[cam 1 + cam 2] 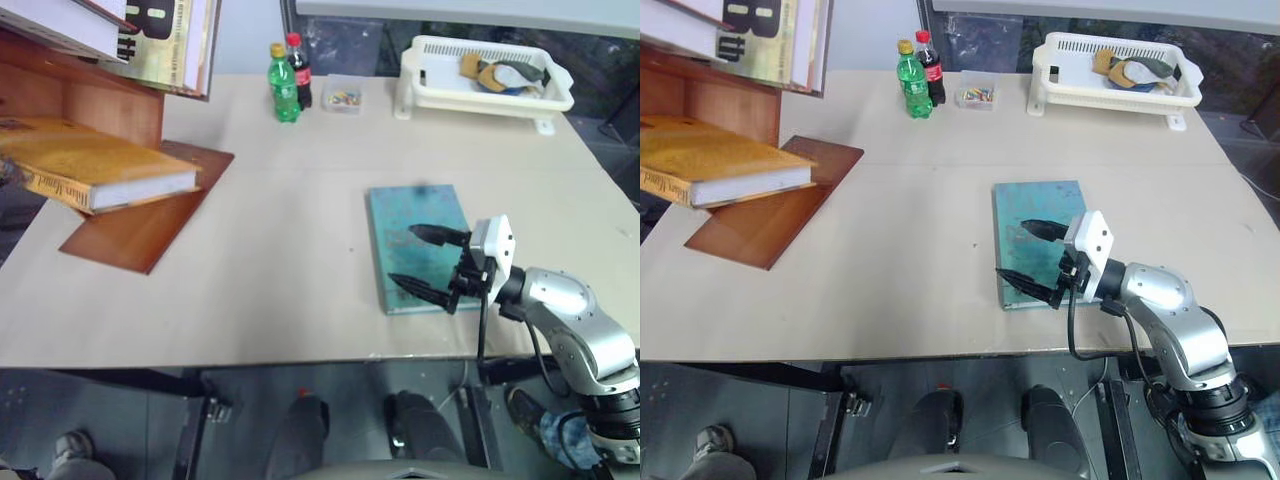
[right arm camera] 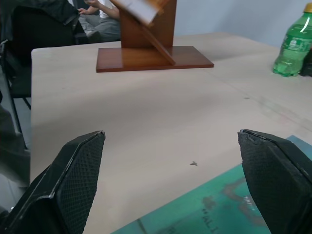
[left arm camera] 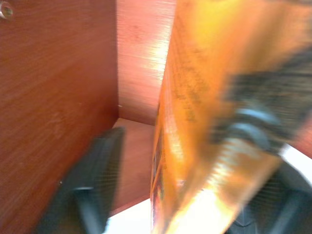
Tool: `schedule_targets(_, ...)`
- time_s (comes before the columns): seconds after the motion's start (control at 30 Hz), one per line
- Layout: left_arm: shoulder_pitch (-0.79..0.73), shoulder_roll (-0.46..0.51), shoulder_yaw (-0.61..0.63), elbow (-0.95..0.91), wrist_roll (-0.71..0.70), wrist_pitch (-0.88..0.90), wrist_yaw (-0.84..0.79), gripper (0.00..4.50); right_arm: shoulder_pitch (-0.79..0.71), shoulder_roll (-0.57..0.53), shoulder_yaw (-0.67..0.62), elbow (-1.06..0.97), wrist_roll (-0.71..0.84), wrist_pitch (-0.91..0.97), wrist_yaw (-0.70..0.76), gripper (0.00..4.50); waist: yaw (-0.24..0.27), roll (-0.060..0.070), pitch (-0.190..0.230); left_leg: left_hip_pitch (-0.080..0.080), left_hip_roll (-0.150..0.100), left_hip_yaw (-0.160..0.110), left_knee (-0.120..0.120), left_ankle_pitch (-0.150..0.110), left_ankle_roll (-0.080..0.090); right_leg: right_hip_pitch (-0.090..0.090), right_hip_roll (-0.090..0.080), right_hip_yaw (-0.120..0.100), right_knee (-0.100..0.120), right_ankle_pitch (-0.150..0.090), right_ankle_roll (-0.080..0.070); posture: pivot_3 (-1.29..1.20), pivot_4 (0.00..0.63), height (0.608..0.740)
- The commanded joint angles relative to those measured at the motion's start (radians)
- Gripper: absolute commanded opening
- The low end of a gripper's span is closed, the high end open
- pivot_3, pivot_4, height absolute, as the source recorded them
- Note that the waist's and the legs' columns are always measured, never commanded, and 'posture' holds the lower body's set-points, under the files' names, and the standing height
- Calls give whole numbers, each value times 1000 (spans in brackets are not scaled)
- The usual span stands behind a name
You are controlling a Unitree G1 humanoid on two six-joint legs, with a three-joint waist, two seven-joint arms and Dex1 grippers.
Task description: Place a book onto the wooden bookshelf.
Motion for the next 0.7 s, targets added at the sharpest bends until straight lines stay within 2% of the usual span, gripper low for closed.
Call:
schedule_targets(0.03, 104, 63, 108, 19, -169, -63, -99, 4232, -32, 2, -12, -7, 6, -15, 21, 4500, -3, 0, 0, 0, 0, 1, -1, 0, 0, -1, 0, 1, 0, 0, 0, 0, 150, 740)
schedule_targets(0.27, 394, 82, 310, -9, -468, -127, -307, 4232, -89, 11, 3, 61, 0, -28, 72, 4500, 2, -1, 0, 0, 1, 2, -1, 0, 0, -2, 0, 1, 0, -2, -4, 0, 150, 740)
schedule_targets(0.53, 604, 61, 519, -102, -726, -148, -471, 4232, -139, 22, 13, 133, -11, -46, 121, 4500, 4, -1, 0, 0, 1, 3, 0, 0, 0, -2, 0, 1, 1, -2, -4, 0, 150, 740)
schedule_targets(0.6, 656, 47, 564, -151, -791, -144, -520, 4232, -144, 23, 13, 143, -13, -49, 129, 4500, 4, -1, 0, 0, 1, 3, 0, 0, 0, -2, 0, 1, 1, -2, -4, 0, 150, 740)
schedule_targets(0.7, 818, -3, 644, -349, -931, -107, -579, 4232, -149, 20, 10, 158, -16, -53, 141, 4500, 4, 0, 0, 0, 2, 3, 0, 0, 0, -2, -1, 1, 1, -2, -4, 0, 150, 740)
